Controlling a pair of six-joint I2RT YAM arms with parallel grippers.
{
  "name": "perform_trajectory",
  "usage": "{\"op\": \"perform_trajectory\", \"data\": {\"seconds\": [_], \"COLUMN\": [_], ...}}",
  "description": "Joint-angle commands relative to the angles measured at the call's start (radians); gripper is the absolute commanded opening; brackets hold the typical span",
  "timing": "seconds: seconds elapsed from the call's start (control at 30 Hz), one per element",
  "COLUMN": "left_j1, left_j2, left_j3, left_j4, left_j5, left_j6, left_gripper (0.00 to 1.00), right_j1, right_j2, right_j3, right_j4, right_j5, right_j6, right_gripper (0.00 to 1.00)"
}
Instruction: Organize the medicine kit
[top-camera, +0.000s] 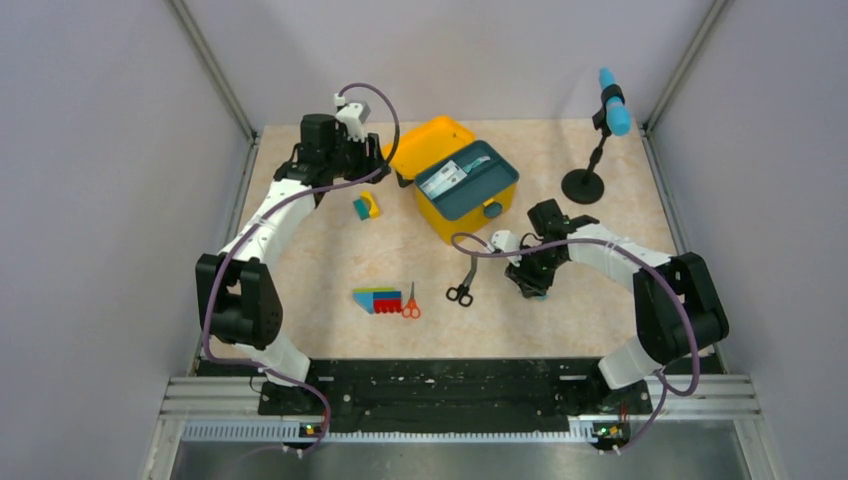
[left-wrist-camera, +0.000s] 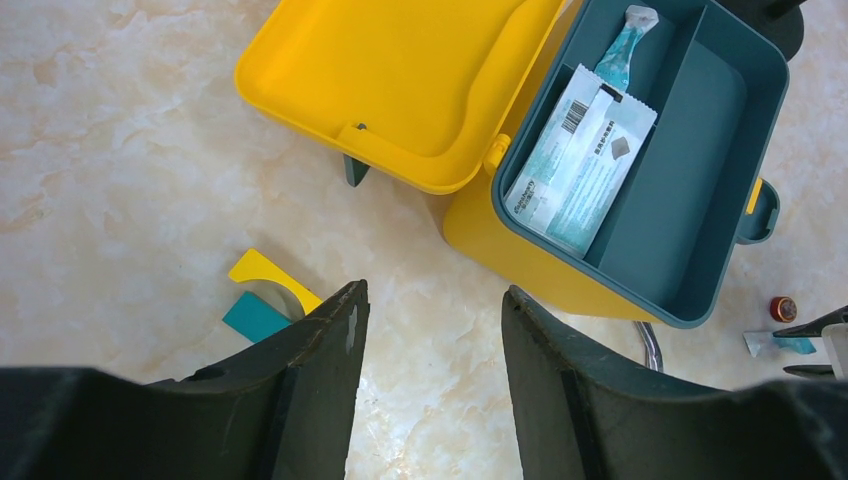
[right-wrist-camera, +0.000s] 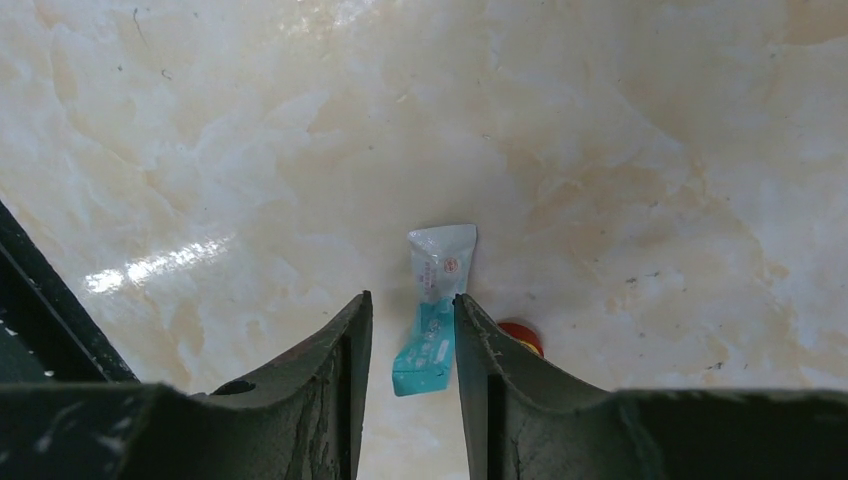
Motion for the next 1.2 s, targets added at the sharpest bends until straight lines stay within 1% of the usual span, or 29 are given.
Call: {"op": "perform_trajectory", "data": {"seconds": [0.0,0.23,0.33,0.37,0.43,0.53,0.63,0.73,0.87,0.9,0.97,1.1,1.17], "left_j1": [0.003,0.003,0.003,0.003,0.003,0.004,0.003,0.003,0.003,0.003,0.003,0.003,0.003], "left_j2": [-0.043,-0.038,-0.038,-0.038,-0.038,-0.041,-0.042,-0.045,-0.045,-0.045,-0.047,-0.054,-0.061], "left_j3": [0.003,0.016,0.016,0.017,0.016,0.017,0.015,0.009,0.005,0.004,0.003,-0.006,-0.011], "left_j4": [0.025,0.026,0.028,0.029,0.032,0.03,0.027,0.033,0.041,0.045,0.05,0.056,0.056], "left_j5": [0.002,0.009,0.01,0.01,0.012,0.01,0.011,0.014,0.017,0.016,0.018,0.014,0.014], "left_j6": [-0.014,-0.024,-0.026,-0.028,-0.03,-0.027,-0.026,-0.029,-0.03,-0.031,-0.031,-0.031,-0.029], "left_gripper": [0.57,0.57,0.57,0.57,0.57,0.57,0.57,0.57,0.57,0.57,0.57,0.57,0.57], "right_j1": [0.019,0.051,0.06,0.061,0.063,0.063,0.049,0.047,0.037,0.029,0.005,-0.006,-0.007], "right_j2": [0.014,0.038,0.045,0.045,0.035,-0.011,-0.092,-0.143,-0.118,-0.101,-0.067,0.012,0.075], "right_j3": [-0.013,-0.056,-0.073,-0.073,-0.057,0.018,0.137,0.254,0.4,0.429,0.474,0.512,0.552], "right_j4": [-0.006,0.068,0.105,0.11,0.1,0.042,-0.023,-0.108,-0.136,-0.126,-0.054,0.195,0.261], "right_j5": [0.026,0.106,0.132,0.134,0.125,0.077,-0.051,-0.156,-0.162,-0.163,-0.169,-0.195,-0.201], "right_j6": [-0.051,-0.056,-0.046,-0.045,-0.04,-0.047,-0.09,-0.219,-0.445,-0.507,-0.586,-0.69,-0.752], "right_gripper": [0.35,0.17,0.13,0.11,0.0,0.0,0.0,0.0,0.0,0.0,0.0,0.0,0.0]}}
